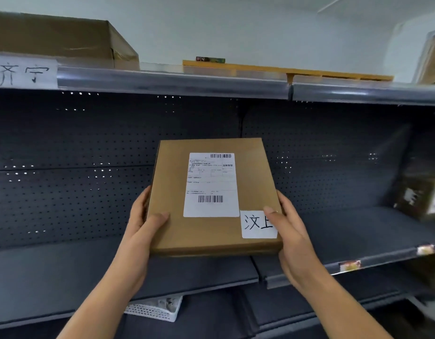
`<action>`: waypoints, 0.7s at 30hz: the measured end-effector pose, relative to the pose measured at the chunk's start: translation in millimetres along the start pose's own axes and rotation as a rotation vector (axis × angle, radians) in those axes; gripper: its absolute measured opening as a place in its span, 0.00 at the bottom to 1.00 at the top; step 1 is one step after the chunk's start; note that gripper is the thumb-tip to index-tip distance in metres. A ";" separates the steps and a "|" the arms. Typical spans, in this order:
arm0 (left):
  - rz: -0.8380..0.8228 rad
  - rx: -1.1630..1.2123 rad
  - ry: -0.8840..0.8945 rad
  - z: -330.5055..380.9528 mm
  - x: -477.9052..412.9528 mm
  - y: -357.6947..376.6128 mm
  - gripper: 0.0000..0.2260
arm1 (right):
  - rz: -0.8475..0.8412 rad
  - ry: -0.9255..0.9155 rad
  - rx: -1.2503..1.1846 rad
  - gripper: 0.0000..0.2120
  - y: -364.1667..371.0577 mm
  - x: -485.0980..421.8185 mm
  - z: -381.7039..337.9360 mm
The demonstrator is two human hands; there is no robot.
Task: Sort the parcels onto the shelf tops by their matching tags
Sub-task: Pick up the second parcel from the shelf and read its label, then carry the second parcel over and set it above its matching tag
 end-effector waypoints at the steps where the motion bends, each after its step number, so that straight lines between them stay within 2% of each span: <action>1: -0.027 0.006 -0.006 -3.4 0.3 6.6 0.25 | 0.018 -0.003 0.010 0.19 -7.1 3.7 -2.6; 13: -0.333 0.106 -0.101 -16.5 -4.9 142.0 0.27 | 0.371 -0.051 0.010 0.17 -121.5 43.5 -33.9; 21: -0.430 0.137 -0.099 -19.5 -2.0 219.1 0.29 | 0.482 -0.137 0.019 0.20 -181.5 54.5 -59.6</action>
Point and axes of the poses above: each hand's wrist, its own x-axis away from the middle knuckle, its own y-axis out of the palm, z = x × y, the point moved 6 cm from there along -x, towards the middle knuckle, and after that the axes turned 14 degrees about y, right-handed, at the moved point
